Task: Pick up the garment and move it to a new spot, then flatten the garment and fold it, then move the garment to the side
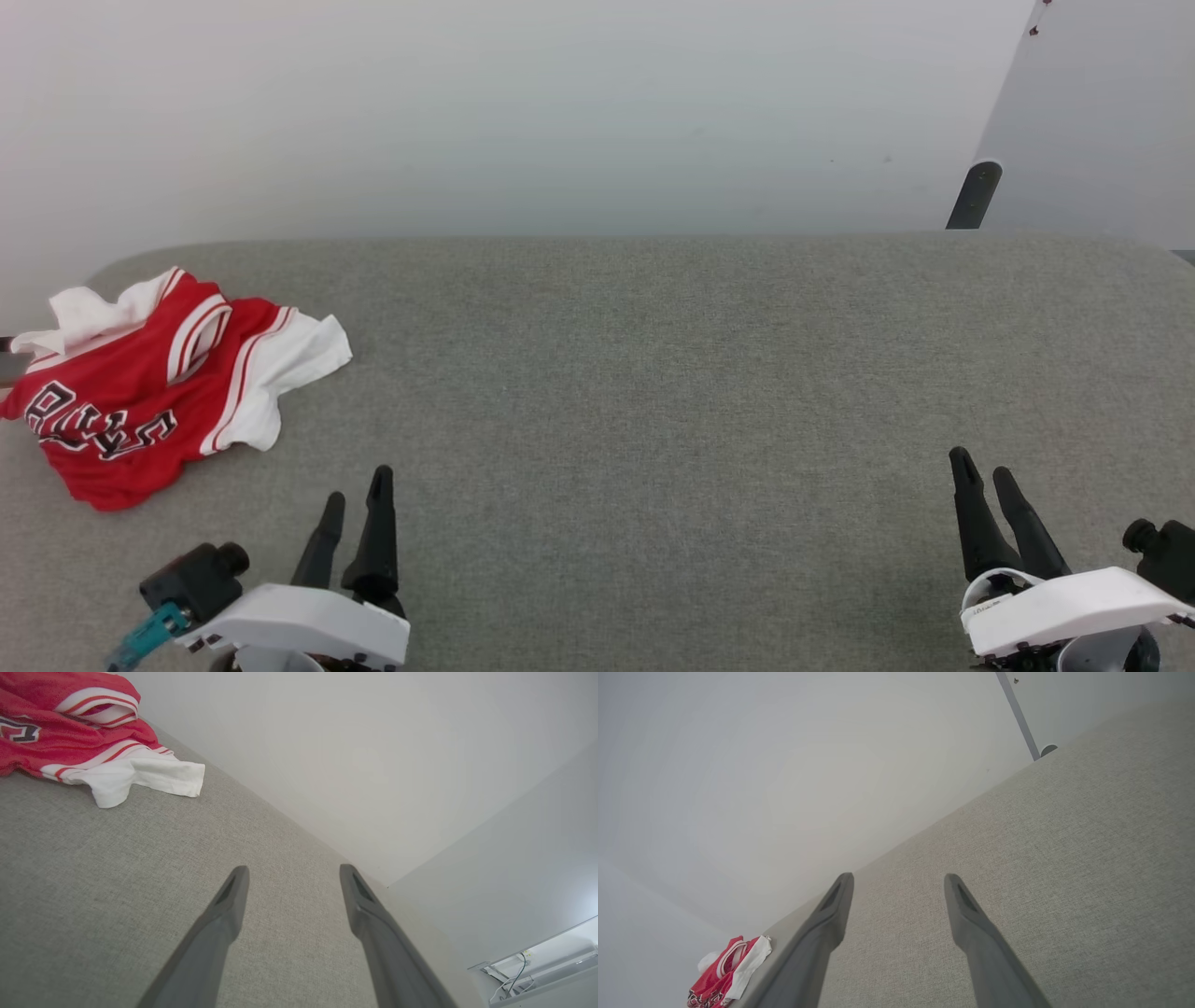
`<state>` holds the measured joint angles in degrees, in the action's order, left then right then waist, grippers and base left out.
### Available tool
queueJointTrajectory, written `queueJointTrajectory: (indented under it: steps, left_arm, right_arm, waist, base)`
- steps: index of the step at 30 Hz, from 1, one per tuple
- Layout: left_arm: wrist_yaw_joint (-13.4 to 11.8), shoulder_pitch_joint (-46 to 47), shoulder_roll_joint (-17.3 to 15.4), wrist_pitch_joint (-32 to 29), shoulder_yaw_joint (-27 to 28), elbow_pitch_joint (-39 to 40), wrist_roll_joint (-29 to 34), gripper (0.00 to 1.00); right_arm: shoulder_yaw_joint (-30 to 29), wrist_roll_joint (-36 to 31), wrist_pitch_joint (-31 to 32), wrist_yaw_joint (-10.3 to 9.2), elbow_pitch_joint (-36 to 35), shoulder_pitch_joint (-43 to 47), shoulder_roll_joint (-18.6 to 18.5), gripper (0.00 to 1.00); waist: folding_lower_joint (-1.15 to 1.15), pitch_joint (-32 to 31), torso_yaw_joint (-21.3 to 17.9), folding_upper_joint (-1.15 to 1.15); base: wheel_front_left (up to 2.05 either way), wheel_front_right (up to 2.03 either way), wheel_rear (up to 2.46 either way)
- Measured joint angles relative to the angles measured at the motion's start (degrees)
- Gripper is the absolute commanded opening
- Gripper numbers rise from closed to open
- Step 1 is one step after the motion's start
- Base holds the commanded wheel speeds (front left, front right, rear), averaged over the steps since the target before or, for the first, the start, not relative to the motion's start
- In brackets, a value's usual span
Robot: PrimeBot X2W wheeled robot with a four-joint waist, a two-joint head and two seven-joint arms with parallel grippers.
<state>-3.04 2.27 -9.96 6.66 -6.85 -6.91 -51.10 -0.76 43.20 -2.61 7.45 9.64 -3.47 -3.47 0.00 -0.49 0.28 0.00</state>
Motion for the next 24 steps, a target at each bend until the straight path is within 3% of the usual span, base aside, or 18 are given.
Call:
queueJointTrajectory:
  steps: [8, 24]
  left_arm:
    - [-0.3, -0.5, -0.1, 1.3, 0.0, 1.3, 9.1, 1.00]
    - [0.4, -1.5, 0.7, 3.5, 0.9, 3.3, 21.6, 1.00]
  right_arm:
    - [-0.1, -7.6, -0.9, 0.00, -0.8, -0.1, 0.1, 1.00]
    - [0.2, -18.2, -2.3, 0.00, -2.4, -0.1, 0.3, 1.00]
  waist:
    - [0.00, -0.2, 0.1, 0.00]
    - [0.00, -0.6, 0.1, 0.00]
  base:
    - [0.00, 0.00, 0.00]
    - [0.00, 0.00, 0.00]
